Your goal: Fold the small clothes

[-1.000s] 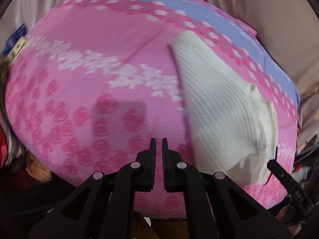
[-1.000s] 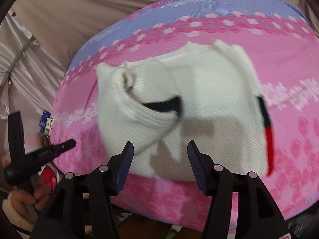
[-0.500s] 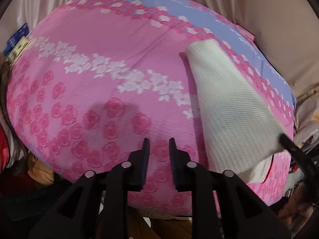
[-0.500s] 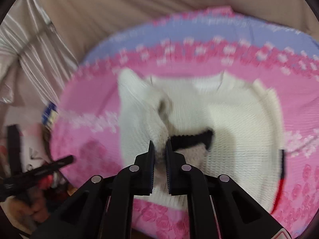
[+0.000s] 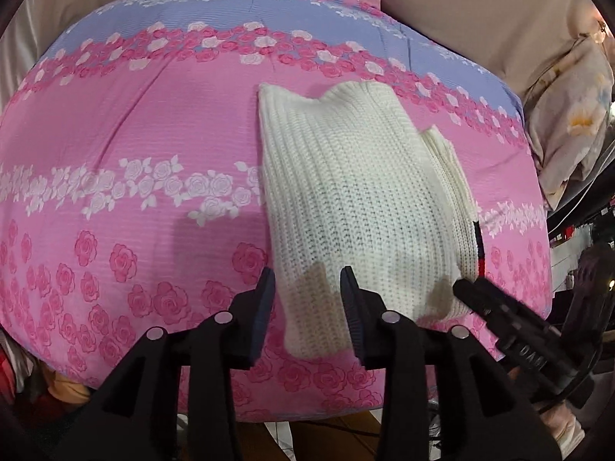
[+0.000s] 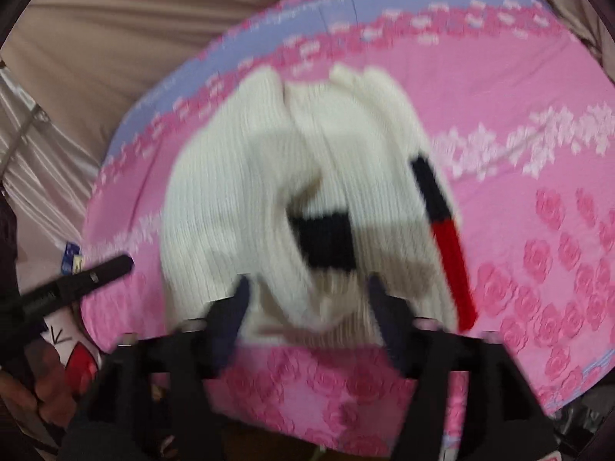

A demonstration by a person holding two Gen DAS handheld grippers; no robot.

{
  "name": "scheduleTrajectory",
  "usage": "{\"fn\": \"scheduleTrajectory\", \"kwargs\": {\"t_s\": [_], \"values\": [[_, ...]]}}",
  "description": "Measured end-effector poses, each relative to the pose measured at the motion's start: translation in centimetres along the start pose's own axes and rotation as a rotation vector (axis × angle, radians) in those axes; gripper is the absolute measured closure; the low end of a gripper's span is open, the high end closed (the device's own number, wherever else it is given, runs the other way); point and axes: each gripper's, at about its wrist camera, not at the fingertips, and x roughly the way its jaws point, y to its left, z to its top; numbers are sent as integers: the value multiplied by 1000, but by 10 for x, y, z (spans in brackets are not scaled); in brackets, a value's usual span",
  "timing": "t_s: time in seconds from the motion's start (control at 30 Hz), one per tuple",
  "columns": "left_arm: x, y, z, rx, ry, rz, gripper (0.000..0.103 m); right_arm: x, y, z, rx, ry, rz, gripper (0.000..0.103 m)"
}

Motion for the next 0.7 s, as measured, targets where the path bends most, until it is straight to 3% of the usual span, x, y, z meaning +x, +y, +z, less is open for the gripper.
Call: {"fn": "scheduleTrajectory", "kwargs": {"t_s": [0.07, 0.17, 0.23, 0.27, 0.3, 0.47, 0.53, 0.57, 0.6, 0.67, 0.7], "values": [[2, -1, -4, -1, 15, 4, 69, 9, -6, 7, 21, 22, 24, 30], [0, 1, -7, -15, 21, 17, 69, 48, -7, 2, 129, 153, 94, 33], [0, 6, -8, -36, 21, 26, 68, 63, 0, -1, 148, 178, 89, 59], [-1, 8, -7, -45, 19, 30, 68, 65, 7, 1, 135, 180, 92, 87], [-3, 12, -7, -61, 12, 35, 68, 61, 11, 2, 127, 166, 94, 90], [-11, 18, -3, -96, -21, 33, 68, -64, 59, 30, -55, -178, 201, 95], [-7, 11, -3, -81, -13, 25, 67, -96, 48, 27, -94, -257, 123, 95], [-4, 7, -3, -72, -5, 25, 67, -93, 33, 22, -83, -243, 74, 95], [0, 2, -4, -64, 9, 23, 67, -81, 16, 17, -76, -200, 24, 95], [5, -9, -7, -42, 30, 8, 67, -23, -31, -4, -43, -22, -147, 95], [7, -16, -9, -15, 40, 7, 67, -3, -49, -14, -5, 41, -169, 95]]}}
